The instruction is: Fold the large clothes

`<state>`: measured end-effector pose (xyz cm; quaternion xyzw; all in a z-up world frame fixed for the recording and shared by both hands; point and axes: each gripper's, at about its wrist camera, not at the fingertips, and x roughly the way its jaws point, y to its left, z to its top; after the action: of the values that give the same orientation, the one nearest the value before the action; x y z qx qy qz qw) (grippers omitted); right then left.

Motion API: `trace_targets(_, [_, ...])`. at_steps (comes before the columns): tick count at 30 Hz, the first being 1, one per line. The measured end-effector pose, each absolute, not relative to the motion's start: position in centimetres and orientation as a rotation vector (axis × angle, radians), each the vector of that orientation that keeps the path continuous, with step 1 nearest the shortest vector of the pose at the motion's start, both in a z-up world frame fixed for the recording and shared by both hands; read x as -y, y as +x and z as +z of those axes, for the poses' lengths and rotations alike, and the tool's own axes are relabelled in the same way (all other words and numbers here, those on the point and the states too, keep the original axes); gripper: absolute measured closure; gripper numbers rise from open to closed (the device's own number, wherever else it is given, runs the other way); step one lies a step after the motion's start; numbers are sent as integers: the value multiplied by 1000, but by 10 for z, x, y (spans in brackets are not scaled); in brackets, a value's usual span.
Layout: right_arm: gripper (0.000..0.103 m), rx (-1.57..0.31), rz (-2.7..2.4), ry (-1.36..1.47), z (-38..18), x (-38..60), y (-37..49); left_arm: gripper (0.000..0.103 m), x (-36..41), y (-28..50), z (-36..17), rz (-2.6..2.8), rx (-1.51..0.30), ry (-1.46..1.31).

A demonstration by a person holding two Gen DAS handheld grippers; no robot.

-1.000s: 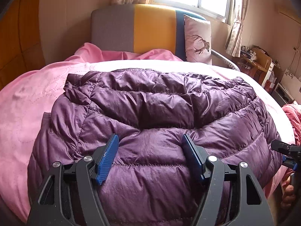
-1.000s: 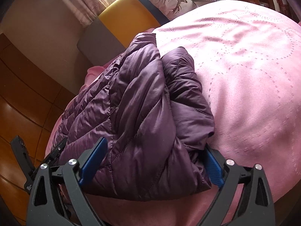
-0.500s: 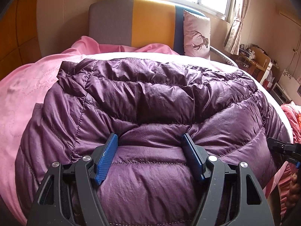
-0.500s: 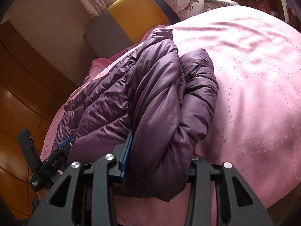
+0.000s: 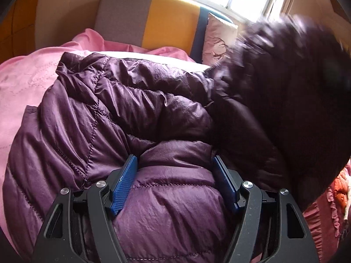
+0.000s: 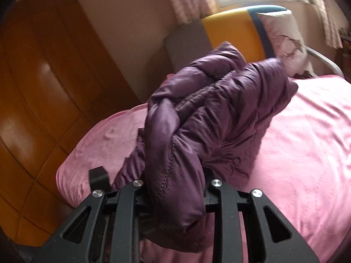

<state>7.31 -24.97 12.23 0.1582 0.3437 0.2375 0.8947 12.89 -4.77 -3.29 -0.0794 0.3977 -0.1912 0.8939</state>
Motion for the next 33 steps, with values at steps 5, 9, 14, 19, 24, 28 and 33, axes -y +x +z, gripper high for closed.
trace_targets(5, [80,-748,572,222,119,186,87,34,35,126,-27,-466,-831,-185])
trace_targets(9, [80,-779,603,137,110,152,88,34,-3,113,-8,-481,-816,-207])
trace_targets(14, [80,-803,612,12,94,107,87,34,-88,93,23,-379,-728,-321])
trace_targets(19, [79,-791,583,-146,77,62,76,35,-129,92,52,-448,-642,-472])
trace_targets(24, [79,-747,574,-274,68,35,56,29,-111,120,63,-504,-662,-435])
trace_targets(28, [77,-712,575,-339,58,29,42,28,-94,161,54,-554,-774,-417])
trace_targets(33, [49,-736,739,-216,68,61,35,75,-82,186,31,-542,-910,-405])
